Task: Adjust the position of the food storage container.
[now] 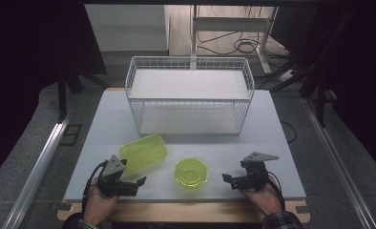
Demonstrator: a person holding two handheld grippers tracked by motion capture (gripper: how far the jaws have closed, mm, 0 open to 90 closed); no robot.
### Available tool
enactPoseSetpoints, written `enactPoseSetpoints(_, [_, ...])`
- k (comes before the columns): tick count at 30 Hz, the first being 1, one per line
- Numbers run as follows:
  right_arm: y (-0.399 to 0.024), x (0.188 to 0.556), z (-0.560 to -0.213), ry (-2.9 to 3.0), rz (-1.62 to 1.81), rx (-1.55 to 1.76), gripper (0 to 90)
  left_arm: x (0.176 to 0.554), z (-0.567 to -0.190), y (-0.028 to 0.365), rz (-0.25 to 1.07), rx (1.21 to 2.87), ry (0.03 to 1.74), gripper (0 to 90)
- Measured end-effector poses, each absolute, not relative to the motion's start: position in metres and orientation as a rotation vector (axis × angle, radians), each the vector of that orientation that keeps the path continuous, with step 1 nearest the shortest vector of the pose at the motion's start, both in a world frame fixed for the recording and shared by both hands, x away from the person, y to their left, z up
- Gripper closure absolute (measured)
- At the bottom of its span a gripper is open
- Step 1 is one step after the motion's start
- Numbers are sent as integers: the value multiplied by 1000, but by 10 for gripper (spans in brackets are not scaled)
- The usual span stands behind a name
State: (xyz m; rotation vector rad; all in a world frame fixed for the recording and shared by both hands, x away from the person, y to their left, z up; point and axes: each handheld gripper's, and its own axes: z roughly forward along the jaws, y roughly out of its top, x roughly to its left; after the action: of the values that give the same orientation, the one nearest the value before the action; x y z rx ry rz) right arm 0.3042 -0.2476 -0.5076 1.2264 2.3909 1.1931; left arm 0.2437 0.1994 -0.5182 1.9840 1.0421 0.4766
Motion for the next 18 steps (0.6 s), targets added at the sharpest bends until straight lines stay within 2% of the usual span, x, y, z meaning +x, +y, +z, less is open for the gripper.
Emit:
enactPoseSetpoints(12, [-250, 304, -503, 2377, 1242, 1237, 254, 243, -518, 203, 506, 1958, 1052, 31])
enactPoseSetpoints(18, [-246, 302, -502, 2415, 1216, 1204, 309, 243, -520, 201, 540, 1981, 1033, 26])
